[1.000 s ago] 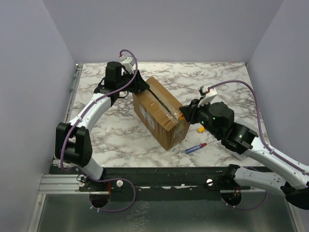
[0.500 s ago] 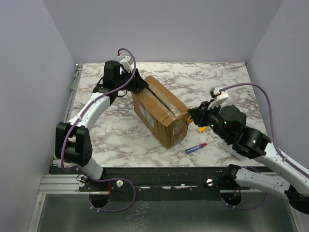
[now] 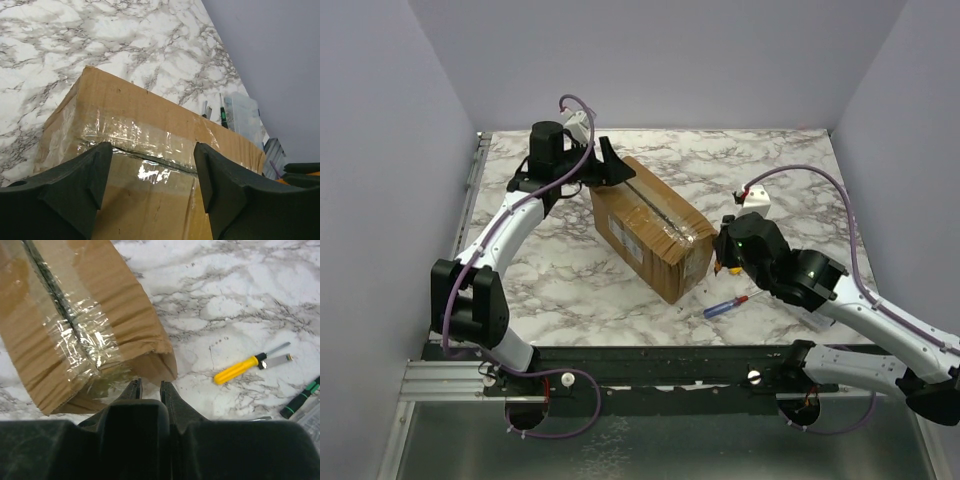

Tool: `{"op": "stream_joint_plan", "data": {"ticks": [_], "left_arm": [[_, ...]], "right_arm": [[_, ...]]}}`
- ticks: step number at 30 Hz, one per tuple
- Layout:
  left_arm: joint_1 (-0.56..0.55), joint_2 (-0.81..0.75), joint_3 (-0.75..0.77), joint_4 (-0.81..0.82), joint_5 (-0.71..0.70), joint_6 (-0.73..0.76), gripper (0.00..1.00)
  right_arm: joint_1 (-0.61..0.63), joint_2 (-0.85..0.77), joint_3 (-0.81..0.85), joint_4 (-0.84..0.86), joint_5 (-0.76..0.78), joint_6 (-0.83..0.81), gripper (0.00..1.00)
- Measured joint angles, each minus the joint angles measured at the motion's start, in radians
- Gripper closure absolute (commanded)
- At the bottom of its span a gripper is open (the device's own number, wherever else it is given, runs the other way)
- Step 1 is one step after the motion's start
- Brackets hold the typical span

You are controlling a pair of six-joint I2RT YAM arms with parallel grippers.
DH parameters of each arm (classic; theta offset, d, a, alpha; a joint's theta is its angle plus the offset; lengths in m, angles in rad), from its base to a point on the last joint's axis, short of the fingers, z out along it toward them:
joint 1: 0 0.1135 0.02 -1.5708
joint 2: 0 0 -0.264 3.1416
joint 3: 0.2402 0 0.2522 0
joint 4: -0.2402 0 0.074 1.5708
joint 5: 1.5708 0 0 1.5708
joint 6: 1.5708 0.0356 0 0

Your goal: Unpack the express box

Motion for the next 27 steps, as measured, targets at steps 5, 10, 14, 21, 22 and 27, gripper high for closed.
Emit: {"op": "stream_joint_plan", "data": {"ticks": [5,10,14,21,22,27], "left_arm": [[0.0,-0.048,0.041,-0.029,-0.005,-0.037,0.15],[0.0,-0.123,0.084,-0.06,-0.058,-0.025,0.15],[0.0,-0.131,0.085,-0.08,-0.105,-0.009,0.15],[0.0,-0.09,0.092,-0.246,-0.237,0.054,0.21],[0.0,-0.076,0.104,-0.279,-0.244,0.053,0.22],[0.0,-0.077,0.11,-0.366,-0.261,0.024,0.23]], "right_arm": [[0.0,0.003,-0.029,-0.027,0.018,0.034,1.0],[0.0,-0.016,-0.069,-0.015,0.022,0.041,1.0],[0.0,-0.011,-0.078,0.0,0.023,0.035,1.0],[-0.015,-0.013,-0.136,0.072,0.01,0.02,1.0],[-0.026,0.001,-0.135,0.082,0.003,0.023,1.0],[-0.072,0.085,-0.092,0.076,-0.01,0.048,1.0]]}}
